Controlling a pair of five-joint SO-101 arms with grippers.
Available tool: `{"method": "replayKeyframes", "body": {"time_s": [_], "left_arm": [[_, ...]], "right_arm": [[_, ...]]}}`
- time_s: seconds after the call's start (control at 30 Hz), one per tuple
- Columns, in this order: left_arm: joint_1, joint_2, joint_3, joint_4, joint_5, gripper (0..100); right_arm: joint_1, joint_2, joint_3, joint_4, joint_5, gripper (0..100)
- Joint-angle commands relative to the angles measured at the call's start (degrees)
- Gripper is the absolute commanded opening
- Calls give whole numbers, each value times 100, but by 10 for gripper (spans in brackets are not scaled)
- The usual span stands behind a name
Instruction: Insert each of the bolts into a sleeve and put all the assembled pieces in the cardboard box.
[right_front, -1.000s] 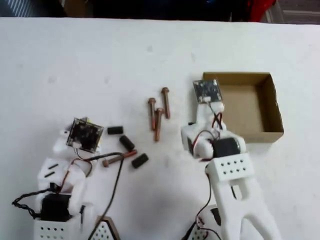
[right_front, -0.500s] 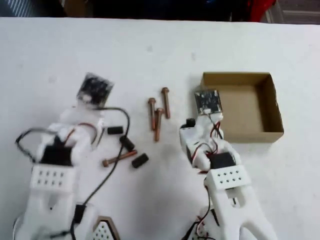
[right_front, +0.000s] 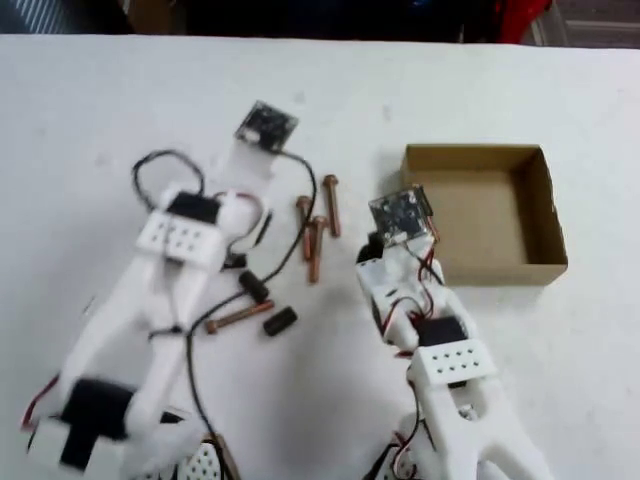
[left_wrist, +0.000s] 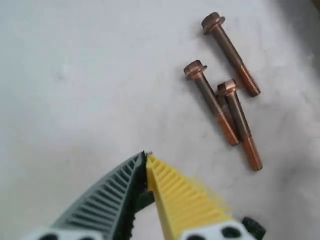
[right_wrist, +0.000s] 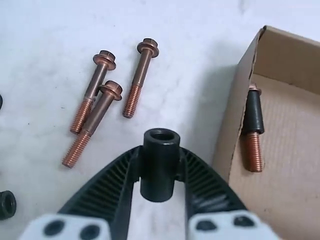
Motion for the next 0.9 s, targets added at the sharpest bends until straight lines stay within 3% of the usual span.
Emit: {"method": "replayKeyframes", "body": {"time_s": [0.0,0.3,0.5,0.63,0.87], "left_arm": [[180,822,-949,-62,369,24],[629,2958,-3314,1064,484,24],[629,4013,-4695,1600,1960,47],[629,4549,-5380,2013,2215,129],[611,5262,-6101,2092,2462,135]], "right_arm": [[22,-154,26,-374,114,17],[75,-163,88,-453,132,17],[356,-163,88,-453,132,17],[356,-163,88,-453,141,17],[356,-163,88,-453,141,17]]}}
